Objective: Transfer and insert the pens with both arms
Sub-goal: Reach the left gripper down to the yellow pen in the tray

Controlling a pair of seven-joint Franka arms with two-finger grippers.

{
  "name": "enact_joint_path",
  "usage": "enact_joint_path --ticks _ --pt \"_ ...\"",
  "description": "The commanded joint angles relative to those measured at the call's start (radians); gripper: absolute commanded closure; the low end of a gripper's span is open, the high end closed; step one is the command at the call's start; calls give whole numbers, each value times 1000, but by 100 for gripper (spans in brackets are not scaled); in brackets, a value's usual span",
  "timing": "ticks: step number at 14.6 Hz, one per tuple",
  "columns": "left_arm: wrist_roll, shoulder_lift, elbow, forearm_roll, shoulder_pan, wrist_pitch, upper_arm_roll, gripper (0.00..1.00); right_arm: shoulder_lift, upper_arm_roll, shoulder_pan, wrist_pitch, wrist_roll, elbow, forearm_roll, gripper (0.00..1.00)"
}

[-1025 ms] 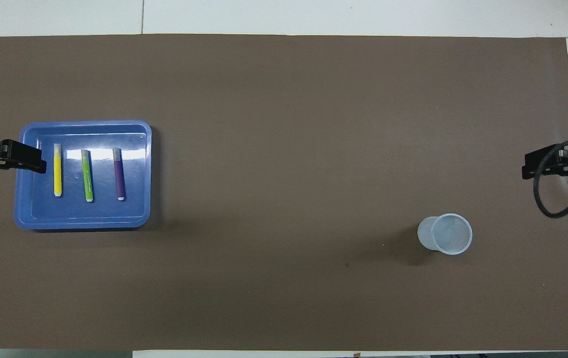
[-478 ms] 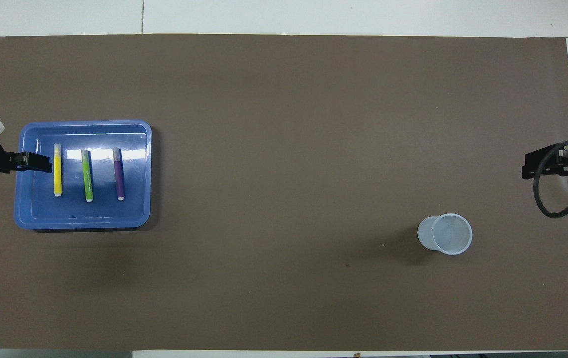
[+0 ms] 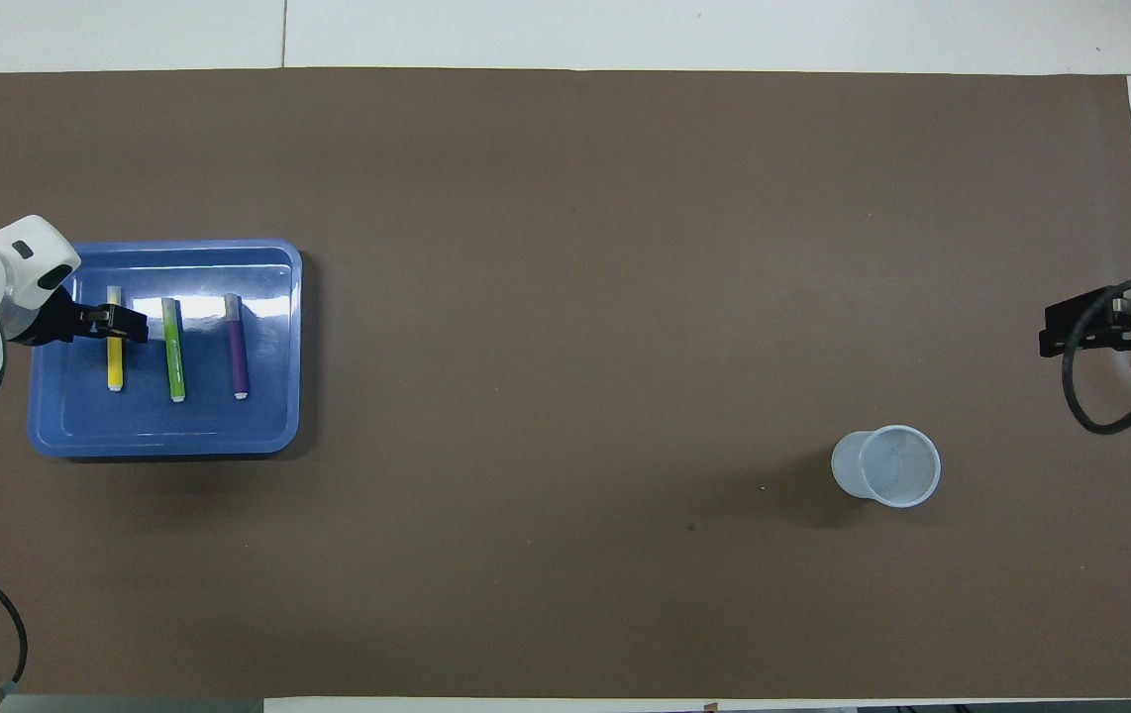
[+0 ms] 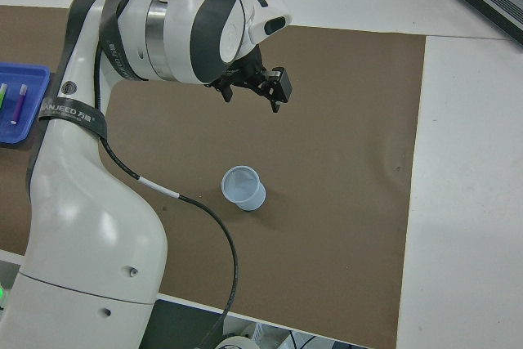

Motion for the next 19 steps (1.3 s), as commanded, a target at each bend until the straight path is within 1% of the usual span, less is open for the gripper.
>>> enact_joint_path --ticks 1,2,3,11,13,15,16,18,19 --pt "14 23 27 11 -5 4 3 11 -6 5 -16 -15 -28 -4 11 0" --pt "14 24 27 11 -4 -2 3 17 -6 5 -16 -15 -29 -4 11 0" --pt "14 24 27 11 -1 -11 2 20 -6 5 -16 -15 -29 -4 11 0" --pt "12 36 27 7 2 -9 2 28 -6 5 -16 -15 -29 -4 11 0" --pt "14 36 26 7 4 -9 2 32 -6 5 -16 -15 -28 -4 11 0" --pt "14 36 26 8 2 -8 3 48 -6 5 -16 -15 -28 -4 11 0" --pt "18 36 26 14 2 -6 3 60 -6 5 -16 -15 -28 -4 11 0" --pt "37 36 26 16 2 -6 3 79 -6 5 -16 -15 -28 -4 11 0" --pt "38 36 26 16 4 -6 3 92 -6 5 -16 -15 -28 -4 11 0"
